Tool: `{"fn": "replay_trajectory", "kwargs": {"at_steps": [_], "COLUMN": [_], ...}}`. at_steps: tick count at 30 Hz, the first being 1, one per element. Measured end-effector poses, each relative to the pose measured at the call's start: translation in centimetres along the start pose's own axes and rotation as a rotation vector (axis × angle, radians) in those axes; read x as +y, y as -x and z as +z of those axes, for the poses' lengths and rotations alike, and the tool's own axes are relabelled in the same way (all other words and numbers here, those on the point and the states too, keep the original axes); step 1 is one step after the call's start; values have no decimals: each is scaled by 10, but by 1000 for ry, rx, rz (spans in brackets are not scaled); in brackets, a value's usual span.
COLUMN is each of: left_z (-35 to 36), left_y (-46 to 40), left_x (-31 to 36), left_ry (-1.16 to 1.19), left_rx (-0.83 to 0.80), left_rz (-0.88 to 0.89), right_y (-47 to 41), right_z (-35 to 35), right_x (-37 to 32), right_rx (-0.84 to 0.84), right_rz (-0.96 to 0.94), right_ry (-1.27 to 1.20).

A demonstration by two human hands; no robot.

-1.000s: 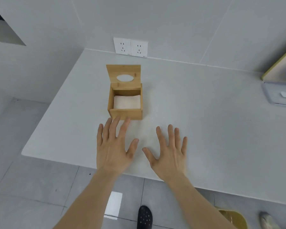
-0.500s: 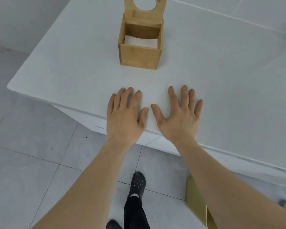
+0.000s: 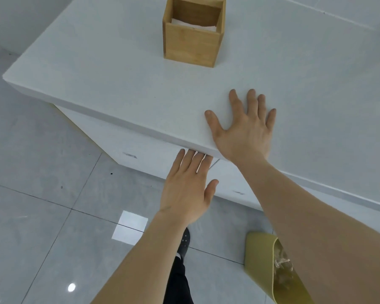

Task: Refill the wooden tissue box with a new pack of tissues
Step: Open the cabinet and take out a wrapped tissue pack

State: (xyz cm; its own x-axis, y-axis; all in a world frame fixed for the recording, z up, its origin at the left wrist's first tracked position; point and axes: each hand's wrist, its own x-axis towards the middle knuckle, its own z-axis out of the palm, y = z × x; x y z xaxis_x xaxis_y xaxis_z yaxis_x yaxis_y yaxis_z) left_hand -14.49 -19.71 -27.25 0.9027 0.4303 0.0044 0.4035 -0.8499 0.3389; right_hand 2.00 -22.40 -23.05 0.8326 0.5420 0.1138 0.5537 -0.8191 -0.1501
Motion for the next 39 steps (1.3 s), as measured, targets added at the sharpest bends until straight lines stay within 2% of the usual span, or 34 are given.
{"fn": "replay_trajectory", "kwargs": {"at_steps": [6, 11, 16, 19, 23, 26, 30, 39], "left_z": [16, 6, 2, -2, -2, -4, -14, -38], "left_y": [-5, -3, 39, 71, 111, 141, 175, 193], "left_x": [4, 2, -10, -27, -51, -74, -113, -177], "left_ry": [-43, -35, 40, -45, -132, -201, -279, -308], "left_rx": [-80, 11, 147, 164, 13, -33, 31, 78], "left_rz": [-52, -58, -135, -219, -404, -508, -523, -783], "right_y": [0, 0, 0, 1, 2, 1, 2, 2], "right_z": [0, 1, 1, 1, -4, -4, -4, -7], "right_x": [2, 4, 4, 5, 4, 4, 1, -2], "right_rx": [10, 23, 33, 10, 1, -17, -31, -36], "right_rz": [-7, -14, -25, -30, -44, -44, -46, -51], "right_ry": [1, -4, 0, 3, -9, -11, 5, -1]}}
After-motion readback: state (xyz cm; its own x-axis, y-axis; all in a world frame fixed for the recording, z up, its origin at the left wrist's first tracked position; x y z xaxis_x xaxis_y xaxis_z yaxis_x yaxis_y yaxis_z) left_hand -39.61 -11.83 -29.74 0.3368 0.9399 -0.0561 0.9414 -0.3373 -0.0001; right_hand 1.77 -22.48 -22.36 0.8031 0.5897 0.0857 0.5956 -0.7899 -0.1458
